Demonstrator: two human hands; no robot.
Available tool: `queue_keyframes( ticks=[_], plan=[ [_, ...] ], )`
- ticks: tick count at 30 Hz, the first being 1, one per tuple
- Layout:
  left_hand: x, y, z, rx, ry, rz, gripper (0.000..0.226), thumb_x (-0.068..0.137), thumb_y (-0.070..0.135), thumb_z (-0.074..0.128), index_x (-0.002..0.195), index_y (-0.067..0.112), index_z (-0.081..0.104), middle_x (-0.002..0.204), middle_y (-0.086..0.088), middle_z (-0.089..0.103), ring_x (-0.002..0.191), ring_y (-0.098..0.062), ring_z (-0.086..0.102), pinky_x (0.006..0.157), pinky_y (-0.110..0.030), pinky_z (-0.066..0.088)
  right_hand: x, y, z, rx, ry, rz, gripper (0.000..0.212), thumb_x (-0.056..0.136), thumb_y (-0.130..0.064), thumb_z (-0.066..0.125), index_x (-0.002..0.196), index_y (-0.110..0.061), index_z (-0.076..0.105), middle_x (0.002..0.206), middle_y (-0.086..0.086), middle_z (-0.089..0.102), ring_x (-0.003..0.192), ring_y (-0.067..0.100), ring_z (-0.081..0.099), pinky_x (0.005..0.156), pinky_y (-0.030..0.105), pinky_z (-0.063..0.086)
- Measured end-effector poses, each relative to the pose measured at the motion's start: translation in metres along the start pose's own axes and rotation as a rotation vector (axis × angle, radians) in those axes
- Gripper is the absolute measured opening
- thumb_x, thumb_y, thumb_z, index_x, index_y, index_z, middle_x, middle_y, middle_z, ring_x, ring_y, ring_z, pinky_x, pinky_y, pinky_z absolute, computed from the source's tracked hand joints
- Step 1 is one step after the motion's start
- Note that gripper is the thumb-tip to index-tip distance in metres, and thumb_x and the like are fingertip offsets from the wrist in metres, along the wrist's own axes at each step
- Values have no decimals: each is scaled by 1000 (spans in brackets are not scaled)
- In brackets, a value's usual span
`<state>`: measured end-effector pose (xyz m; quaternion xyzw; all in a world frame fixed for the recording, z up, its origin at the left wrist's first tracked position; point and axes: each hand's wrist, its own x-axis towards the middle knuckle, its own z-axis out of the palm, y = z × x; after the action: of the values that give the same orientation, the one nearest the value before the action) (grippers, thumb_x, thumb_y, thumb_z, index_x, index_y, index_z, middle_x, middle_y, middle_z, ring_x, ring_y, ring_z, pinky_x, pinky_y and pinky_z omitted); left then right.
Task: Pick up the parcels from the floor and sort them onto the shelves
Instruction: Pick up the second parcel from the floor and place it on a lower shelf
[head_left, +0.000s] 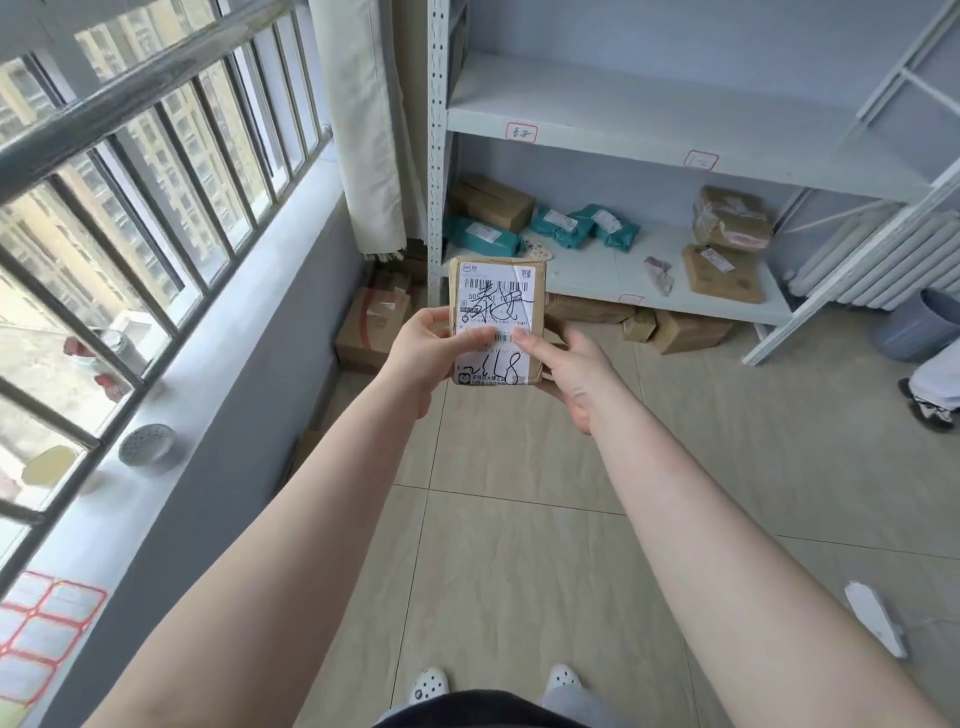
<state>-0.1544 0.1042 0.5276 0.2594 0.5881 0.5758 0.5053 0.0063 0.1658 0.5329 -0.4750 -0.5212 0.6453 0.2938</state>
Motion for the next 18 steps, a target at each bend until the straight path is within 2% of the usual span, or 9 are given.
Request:
queue_keyframes(
  ticks=[3,7,13,16,18],
  plan=[
    [15,-2,11,15,-19,16,56,75,15,83,126,7,60,109,-9,75,85,-21,75,66,-29,58,9,-3,-7,37,35,-18,49,83,-23,73,129,-19,57,98,1,73,76,10,72,62,19,55],
    [37,-1,35,43,-54,35,46,78,14,81,122,10,67,106,-8,77,82,-18,75,65,-25,58,31,-6,-23,16,122,-50,47,78,-26,76,122,-14,65,107,3,74,94,20,71,84,34,56],
    [94,0,76,51,-78,5,41,78,9,80,118,11,69,96,-2,77,72,-11,75,64,-23,58,84,-11,-61,19,180,-59,43,79,-23,75,120,-12,67,107,6,74,94,22,72,86,35,56],
    [129,2,99,61,-62,0,43,77,9,81,118,10,70,99,-3,78,77,-13,76,71,-26,60,119,-16,-83,20,166,-51,40,81,-21,74,119,-12,67,104,4,73,90,18,70,84,31,55],
    [155,3,114,61,-44,-6,44,75,10,82,118,9,71,102,-4,78,85,-18,76,80,-33,60,147,-20,-100,26,157,-44,40,82,-21,74,120,-11,67,103,4,73,88,16,70,80,27,55]
  ],
)
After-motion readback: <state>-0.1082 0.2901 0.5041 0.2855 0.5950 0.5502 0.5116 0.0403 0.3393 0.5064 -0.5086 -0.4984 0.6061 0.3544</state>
